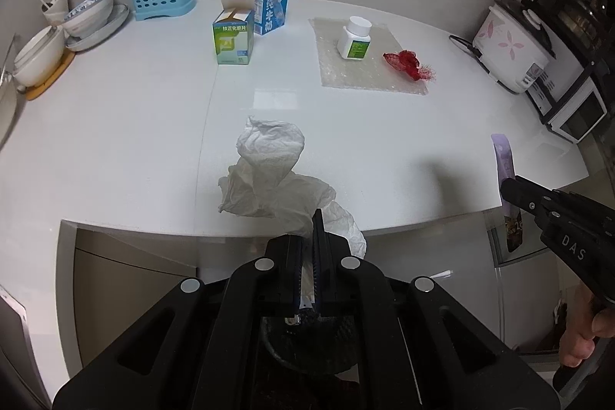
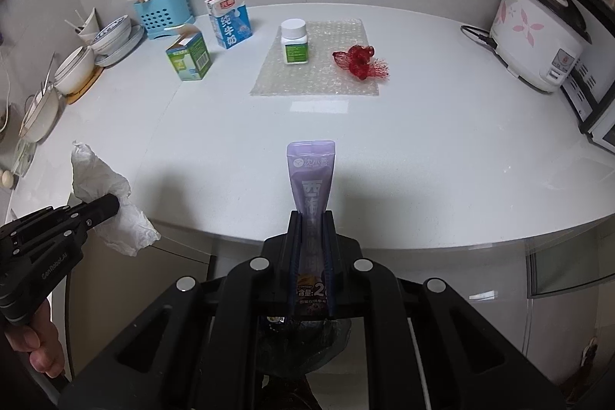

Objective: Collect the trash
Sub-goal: 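Carry the tissue and purple stick with both grippers over the trash bin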

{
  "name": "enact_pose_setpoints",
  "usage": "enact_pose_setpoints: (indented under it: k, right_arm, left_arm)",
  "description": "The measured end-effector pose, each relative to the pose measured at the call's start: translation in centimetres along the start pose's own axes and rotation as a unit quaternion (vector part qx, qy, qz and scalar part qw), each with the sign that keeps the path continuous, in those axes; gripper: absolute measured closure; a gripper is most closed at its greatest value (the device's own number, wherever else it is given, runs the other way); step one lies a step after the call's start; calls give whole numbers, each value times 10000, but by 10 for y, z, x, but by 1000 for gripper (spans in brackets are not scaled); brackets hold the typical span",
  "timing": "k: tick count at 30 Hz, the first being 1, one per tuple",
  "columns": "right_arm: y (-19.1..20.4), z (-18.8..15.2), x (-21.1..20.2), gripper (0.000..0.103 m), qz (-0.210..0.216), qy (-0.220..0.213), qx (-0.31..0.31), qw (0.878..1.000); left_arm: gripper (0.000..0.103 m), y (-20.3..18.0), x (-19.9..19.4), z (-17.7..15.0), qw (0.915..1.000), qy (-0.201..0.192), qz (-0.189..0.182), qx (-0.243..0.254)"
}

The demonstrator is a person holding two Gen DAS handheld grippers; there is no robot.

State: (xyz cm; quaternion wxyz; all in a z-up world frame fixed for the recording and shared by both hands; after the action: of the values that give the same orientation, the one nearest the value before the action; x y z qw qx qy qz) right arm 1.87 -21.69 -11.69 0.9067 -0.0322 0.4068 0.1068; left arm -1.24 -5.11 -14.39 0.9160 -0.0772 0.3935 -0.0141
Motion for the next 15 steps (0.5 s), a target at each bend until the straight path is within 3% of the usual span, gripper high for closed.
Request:
enact_pose_setpoints:
  k: [15]
  right_arm:
    - [0,-39,-11,93,175,39,55,9998]
  left_arm:
    - [100,-7,-20,-36,10000,1,-29,79]
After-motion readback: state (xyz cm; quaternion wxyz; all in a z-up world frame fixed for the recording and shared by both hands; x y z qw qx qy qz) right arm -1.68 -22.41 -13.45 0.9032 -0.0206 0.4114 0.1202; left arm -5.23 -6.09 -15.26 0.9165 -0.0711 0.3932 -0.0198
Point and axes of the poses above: each gripper's, at about its wrist camera, not at the fingertips, and x roughly the way its jaws point, y to its left, z to its top, the point moved 10 cm from there along x, roughly the way its jaws point, and after that the axes turned 14 degrees about -y, right-handed, at the moved point
